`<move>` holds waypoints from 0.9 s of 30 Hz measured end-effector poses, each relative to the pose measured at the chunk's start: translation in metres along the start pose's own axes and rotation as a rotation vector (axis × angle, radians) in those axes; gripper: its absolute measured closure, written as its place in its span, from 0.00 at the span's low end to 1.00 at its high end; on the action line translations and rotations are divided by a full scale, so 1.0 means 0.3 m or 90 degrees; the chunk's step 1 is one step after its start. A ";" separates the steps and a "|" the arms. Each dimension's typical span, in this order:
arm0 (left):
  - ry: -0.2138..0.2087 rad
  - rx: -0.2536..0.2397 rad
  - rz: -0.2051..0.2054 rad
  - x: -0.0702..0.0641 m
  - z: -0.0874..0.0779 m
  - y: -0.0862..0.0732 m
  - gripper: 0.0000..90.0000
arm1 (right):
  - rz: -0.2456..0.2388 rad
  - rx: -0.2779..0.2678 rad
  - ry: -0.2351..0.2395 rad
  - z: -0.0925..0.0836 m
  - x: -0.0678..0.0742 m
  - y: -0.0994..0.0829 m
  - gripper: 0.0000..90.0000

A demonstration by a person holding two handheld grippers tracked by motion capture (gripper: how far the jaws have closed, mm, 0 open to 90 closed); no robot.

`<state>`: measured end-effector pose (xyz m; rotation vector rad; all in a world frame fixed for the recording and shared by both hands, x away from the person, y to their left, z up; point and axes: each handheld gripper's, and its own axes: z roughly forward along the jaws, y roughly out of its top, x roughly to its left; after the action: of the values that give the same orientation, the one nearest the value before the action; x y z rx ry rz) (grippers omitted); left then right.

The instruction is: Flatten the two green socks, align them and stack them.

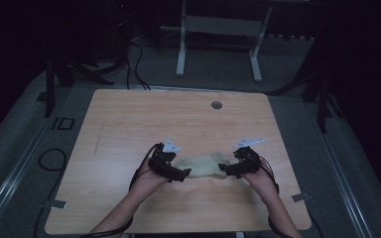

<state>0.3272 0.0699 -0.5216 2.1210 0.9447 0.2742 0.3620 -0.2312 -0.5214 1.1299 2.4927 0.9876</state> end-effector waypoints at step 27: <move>0.014 -0.007 -0.032 0.043 -0.117 -0.180 0.02 | 0.037 -0.035 -0.041 -0.132 -0.080 -0.188 0.16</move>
<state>0.2905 0.1217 -0.5391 2.0856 1.0048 0.2774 0.3275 -0.2949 -0.5308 1.2040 2.3800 1.0125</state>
